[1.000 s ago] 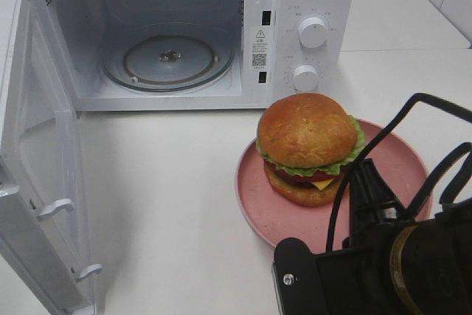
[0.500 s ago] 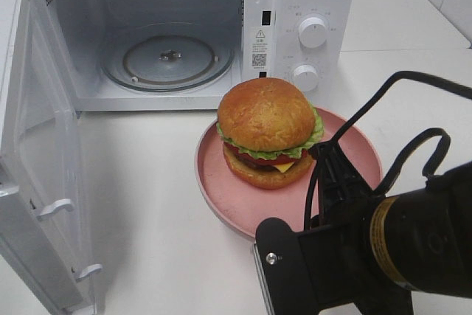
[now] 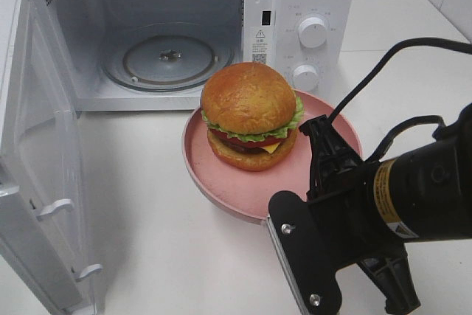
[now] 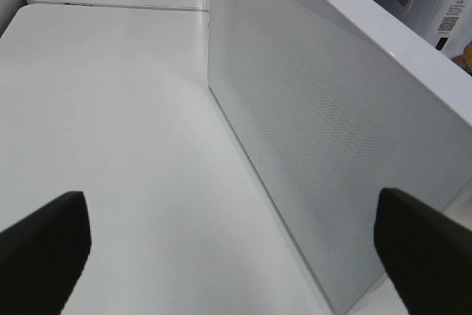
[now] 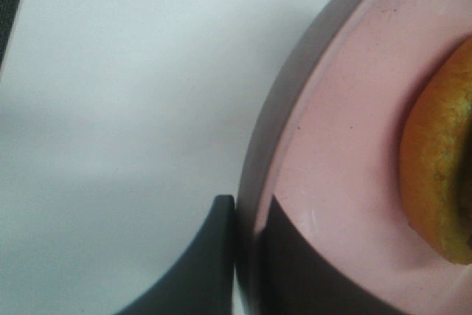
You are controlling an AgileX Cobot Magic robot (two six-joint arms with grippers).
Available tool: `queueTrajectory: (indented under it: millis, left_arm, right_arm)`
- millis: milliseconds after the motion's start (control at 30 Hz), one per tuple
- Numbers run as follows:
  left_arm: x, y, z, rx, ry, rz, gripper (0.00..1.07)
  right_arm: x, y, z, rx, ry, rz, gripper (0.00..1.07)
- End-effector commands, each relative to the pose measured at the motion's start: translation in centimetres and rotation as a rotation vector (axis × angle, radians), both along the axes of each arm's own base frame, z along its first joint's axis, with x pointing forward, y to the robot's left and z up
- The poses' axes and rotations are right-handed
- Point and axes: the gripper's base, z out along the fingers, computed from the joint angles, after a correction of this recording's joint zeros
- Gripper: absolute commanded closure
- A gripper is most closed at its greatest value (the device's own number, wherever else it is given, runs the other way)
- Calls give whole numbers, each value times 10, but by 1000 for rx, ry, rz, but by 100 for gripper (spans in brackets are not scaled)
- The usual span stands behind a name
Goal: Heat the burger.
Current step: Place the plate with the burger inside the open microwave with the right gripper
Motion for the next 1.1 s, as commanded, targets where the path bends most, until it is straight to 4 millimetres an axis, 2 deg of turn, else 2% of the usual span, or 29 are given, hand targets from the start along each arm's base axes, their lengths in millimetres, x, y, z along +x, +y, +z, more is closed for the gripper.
queueTrajectory:
  millis: [33, 233, 433, 733, 1100]
  left_arm:
    - [-3, 0, 0, 3, -26, -8, 7]
    - [-3, 0, 0, 2, -26, -7, 7]
    - [-3, 0, 0, 3, -26, -8, 7]
    - [-3, 0, 0, 3, -26, -8, 7]
    - [-3, 0, 0, 3, -26, -8, 7]
  right_arm:
    - [11, 5, 10, 18, -24, 89, 107]
    - [21, 9, 10, -20, -15, 185, 107]
    - [32, 14, 7, -18, 27, 196, 107]
    - [59, 38, 9, 8, 26, 202, 107]
    - [82, 62, 10, 37, 0, 200, 107]
